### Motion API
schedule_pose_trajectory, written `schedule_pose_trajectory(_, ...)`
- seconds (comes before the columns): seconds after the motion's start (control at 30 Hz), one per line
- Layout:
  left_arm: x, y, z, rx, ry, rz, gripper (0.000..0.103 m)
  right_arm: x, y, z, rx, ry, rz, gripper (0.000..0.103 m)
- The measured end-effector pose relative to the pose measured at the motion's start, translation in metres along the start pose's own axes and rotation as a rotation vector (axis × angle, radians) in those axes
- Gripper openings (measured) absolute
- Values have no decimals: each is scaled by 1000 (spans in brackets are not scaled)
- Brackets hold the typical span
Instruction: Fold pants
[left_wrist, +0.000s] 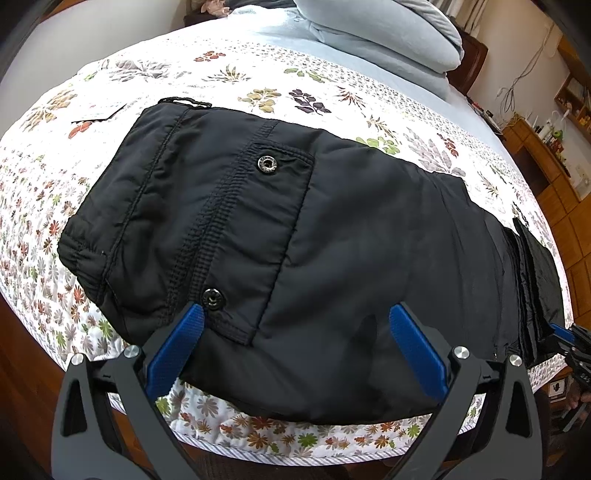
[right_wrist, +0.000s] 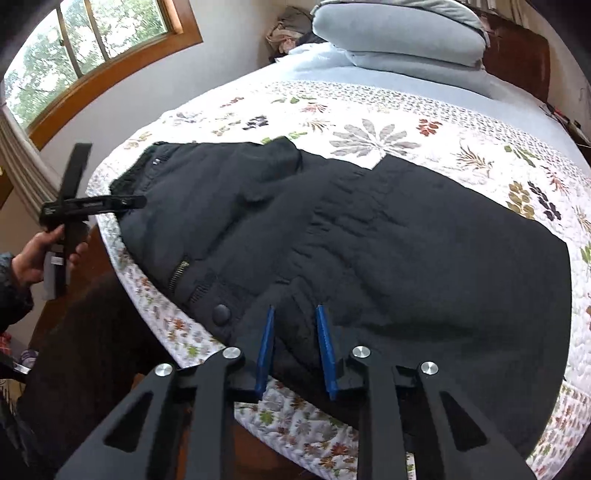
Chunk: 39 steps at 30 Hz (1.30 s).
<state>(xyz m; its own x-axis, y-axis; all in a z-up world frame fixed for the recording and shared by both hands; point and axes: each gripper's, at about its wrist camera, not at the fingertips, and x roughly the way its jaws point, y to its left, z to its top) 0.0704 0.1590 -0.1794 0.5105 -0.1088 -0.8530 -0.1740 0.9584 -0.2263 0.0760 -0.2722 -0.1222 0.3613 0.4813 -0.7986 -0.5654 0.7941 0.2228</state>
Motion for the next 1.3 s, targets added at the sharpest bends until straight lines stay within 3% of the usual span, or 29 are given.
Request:
schedule_pose_trajectory(0.1,1,0,-1,-1,-2,4,101,3,7,0,-12,16,43,13)
schedule_pose_trajectory(0.2,2,-3,-1,6,0,16,101,18,6,-3,-6,50,21,13)
schedule_pose_trajectory(0.3,0,-4,1,3,8,11,101,11,1,-3,43,26,68,22)
schedule_pose_trajectory(0.43,-20,9,2,-92,23,-61,100,-17,-7,-1,49,-19,57,32)
schedule_pose_trajectory(0.67,-81,58,-24,-341,-115,-73,100,-48,-44,-5,175,-78,42,44)
schedule_pose_trajectory(0.77,-82,80,-32,-462,-126,-135,100,-49,-56,-6,221,-87,48,44)
schedule_pose_trajectory(0.9,-54,106,-39,-680,-90,-348,100,-50,-58,-6,221,-83,32,44)
schedule_pose_trajectory(0.97,-38,113,-40,-765,-73,-389,100,-52,-55,-5,206,-83,15,44)
schedule_pose_trajectory(1.13,-12,122,-40,-880,-76,-492,99,-55,-55,-8,202,-81,-9,47)
schedule_pose_trajectory(1.3,5,123,-39,-899,-70,-513,97,-53,-60,-10,225,-72,-14,47)
